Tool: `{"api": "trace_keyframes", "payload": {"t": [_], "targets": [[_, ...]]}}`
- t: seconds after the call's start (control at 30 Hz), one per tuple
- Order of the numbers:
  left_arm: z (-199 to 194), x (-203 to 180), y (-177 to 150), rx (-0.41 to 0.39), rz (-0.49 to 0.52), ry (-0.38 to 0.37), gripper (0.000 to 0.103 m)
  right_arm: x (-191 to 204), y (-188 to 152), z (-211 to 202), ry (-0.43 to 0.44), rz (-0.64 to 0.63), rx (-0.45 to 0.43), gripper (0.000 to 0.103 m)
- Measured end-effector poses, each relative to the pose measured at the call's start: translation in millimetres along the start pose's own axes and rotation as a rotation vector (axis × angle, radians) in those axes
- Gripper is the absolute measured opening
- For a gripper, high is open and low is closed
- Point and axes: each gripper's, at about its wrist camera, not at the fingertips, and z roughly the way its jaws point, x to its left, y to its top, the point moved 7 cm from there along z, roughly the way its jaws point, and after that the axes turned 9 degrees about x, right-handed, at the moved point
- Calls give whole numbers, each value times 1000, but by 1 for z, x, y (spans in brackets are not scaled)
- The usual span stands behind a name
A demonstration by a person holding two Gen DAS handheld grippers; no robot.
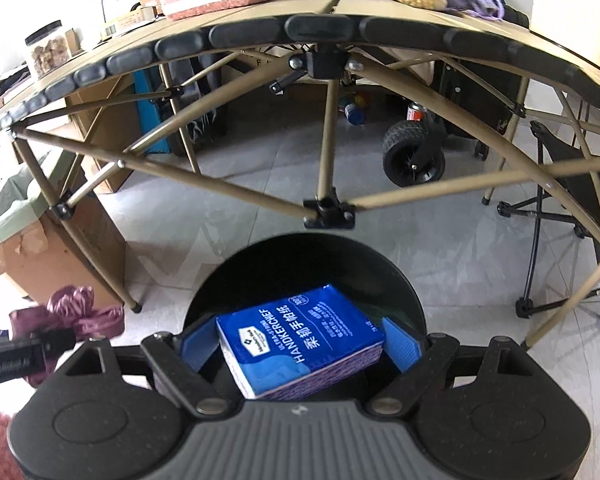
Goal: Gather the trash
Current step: 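Lower the right tool into the bin and open it to drop the tissue pack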
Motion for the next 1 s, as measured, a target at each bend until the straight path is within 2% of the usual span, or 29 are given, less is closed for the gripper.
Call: {"api": "trace_keyframes", "payload": {"t": [0.3,0.73,1.0], "targets": [[11,7,13,3,-31,27,36,8,14,34,-15,0,51,87],[22,5,26,5,-33,35,36,19,4,70,-50,-39,157,87],[22,5,25,12,-31,34,36,9,-1,79,-52,6,203,87]]}}
